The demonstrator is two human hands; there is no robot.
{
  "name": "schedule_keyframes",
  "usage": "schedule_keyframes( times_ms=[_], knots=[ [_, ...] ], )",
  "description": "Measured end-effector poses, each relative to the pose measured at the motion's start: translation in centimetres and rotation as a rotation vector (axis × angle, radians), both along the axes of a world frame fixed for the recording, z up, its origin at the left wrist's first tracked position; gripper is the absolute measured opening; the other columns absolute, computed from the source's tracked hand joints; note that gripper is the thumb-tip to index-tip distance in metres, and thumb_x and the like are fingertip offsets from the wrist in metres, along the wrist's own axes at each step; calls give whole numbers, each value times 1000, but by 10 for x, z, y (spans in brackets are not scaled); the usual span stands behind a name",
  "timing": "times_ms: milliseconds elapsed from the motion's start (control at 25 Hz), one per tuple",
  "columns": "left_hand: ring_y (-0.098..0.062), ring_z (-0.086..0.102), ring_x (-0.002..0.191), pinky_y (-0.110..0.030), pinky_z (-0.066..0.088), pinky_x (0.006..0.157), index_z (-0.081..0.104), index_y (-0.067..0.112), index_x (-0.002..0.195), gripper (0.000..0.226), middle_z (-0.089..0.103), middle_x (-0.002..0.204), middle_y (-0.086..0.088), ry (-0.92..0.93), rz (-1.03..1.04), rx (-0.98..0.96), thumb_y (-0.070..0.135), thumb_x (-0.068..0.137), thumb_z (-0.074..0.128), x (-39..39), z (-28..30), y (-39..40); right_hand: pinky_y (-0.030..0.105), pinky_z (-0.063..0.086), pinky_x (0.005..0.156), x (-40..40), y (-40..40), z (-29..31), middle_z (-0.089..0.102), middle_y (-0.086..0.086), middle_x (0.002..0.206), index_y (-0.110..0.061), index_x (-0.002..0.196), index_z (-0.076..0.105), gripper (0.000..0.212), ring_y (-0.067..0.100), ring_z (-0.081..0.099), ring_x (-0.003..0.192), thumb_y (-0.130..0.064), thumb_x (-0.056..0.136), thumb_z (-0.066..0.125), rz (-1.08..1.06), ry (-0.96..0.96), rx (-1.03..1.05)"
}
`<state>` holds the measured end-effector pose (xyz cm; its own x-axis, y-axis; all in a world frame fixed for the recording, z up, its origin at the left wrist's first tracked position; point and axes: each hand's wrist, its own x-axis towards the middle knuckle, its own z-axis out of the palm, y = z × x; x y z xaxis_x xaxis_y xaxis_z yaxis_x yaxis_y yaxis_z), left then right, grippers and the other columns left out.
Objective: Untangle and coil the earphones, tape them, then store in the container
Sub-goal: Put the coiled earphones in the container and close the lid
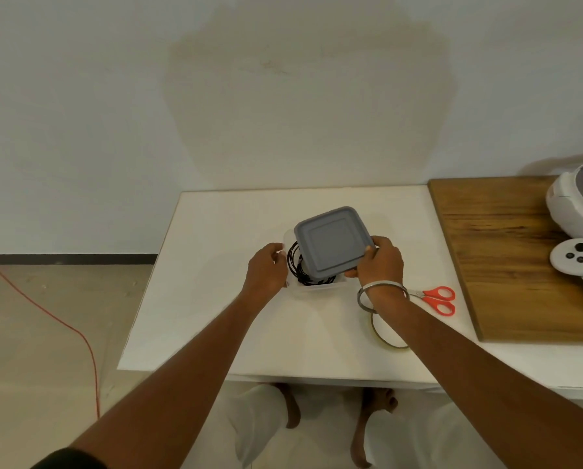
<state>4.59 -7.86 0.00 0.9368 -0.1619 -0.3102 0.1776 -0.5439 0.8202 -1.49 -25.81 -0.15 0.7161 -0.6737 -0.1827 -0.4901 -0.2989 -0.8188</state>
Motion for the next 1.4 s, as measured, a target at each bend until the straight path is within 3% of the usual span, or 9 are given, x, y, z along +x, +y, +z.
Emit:
schedule_keyframes(
  times_ms=[80,120,320,480,640,840,1040,1200,1400],
  knots=[
    [-13,64,68,-44,59,81,53,10,134,34,59,101,0,7,1,3,15,102,41,1,-1,0,35,55,81,0,3,-1,58,18,115,-4,118,56,25,35,62,95,-12,95,47,16,55,-73],
    [-13,64,69,-43,59,81,51,11,135,35,59,105,-1,8,0,9,16,102,41,0,-1,0,37,52,86,-1,5,1,59,18,113,-3,116,58,25,35,61,98,-12,94,48,34,78,-104],
    [-25,68,91,-46,59,81,58,13,127,31,66,113,-7,1,-4,-28,16,101,41,0,-4,1,29,50,77,-3,6,-4,63,16,103,-1,102,67,24,27,61,79,-17,95,50,134,135,-218],
    [-28,67,88,-45,60,78,62,7,114,33,67,100,-13,21,14,-56,28,102,40,-1,-4,0,26,50,75,-5,7,-5,64,15,101,-1,102,67,24,26,61,78,-16,96,49,192,157,-245],
    [-26,64,98,-47,57,86,48,14,139,50,58,96,2,-10,-14,2,36,95,58,1,-9,1,30,49,79,-13,11,4,60,17,109,0,113,62,27,30,62,90,-16,95,48,264,165,-305],
    [-26,62,102,-49,56,88,40,21,144,61,56,96,6,-4,-42,-21,30,90,67,2,-11,2,31,49,84,-22,12,8,49,15,115,-2,123,55,33,28,56,98,-16,93,49,303,169,-358],
    [-27,66,92,-47,57,86,35,25,149,71,55,107,-6,64,-165,-124,19,88,70,4,-3,10,35,46,90,-16,2,5,55,17,117,-1,127,50,34,33,56,105,-15,97,42,398,184,-230],
    [-21,61,95,-34,59,79,22,33,152,96,41,127,-7,202,-370,-188,13,78,80,4,6,22,41,55,79,-10,-15,2,67,15,97,-3,117,57,30,30,64,76,-24,98,44,356,152,-21],
    [-22,59,92,-36,59,80,14,34,154,104,35,133,-10,202,-386,-188,8,77,80,5,4,22,31,56,64,-7,-20,1,60,4,80,-6,122,51,31,18,59,58,-21,95,53,324,155,158]
  ],
)
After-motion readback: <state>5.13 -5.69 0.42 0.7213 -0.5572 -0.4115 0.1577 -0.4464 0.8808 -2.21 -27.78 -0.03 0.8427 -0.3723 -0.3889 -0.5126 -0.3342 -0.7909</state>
